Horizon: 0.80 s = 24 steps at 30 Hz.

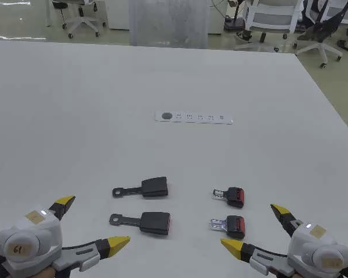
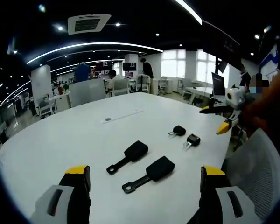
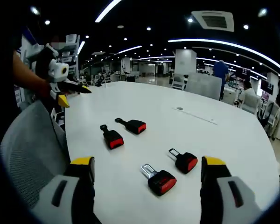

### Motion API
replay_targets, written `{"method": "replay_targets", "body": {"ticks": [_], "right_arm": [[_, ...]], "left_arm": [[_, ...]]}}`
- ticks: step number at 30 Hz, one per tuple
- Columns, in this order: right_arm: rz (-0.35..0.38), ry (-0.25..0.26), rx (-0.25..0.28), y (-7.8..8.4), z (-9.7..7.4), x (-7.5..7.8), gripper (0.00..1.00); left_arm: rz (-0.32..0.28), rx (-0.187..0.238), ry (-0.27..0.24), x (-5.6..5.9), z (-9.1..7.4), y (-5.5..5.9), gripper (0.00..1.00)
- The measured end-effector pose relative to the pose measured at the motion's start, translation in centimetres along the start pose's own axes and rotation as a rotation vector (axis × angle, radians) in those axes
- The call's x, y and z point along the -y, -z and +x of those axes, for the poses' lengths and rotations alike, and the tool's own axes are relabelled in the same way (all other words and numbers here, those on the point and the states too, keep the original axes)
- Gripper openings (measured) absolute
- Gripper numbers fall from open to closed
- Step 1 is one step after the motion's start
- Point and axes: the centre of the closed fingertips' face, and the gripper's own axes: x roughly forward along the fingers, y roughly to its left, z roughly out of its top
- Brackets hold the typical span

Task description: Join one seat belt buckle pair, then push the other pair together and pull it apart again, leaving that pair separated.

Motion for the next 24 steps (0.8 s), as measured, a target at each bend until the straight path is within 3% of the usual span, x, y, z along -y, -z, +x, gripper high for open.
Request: {"method": "replay_targets", "body": {"ticks": [10, 24], "right_arm": [[0.009, 0.000, -0.001, 0.1, 0.0, -0.7, 0.97], [0.016, 0.003, -0.012, 0.4, 0.3, -1.6, 0.97]], "left_arm": [[0.002, -0.006, 0.010, 0.3, -0.2, 0.1, 1.00], [0.007, -0.012, 0.016, -0.4, -1.1, 0.4, 1.00]]}}
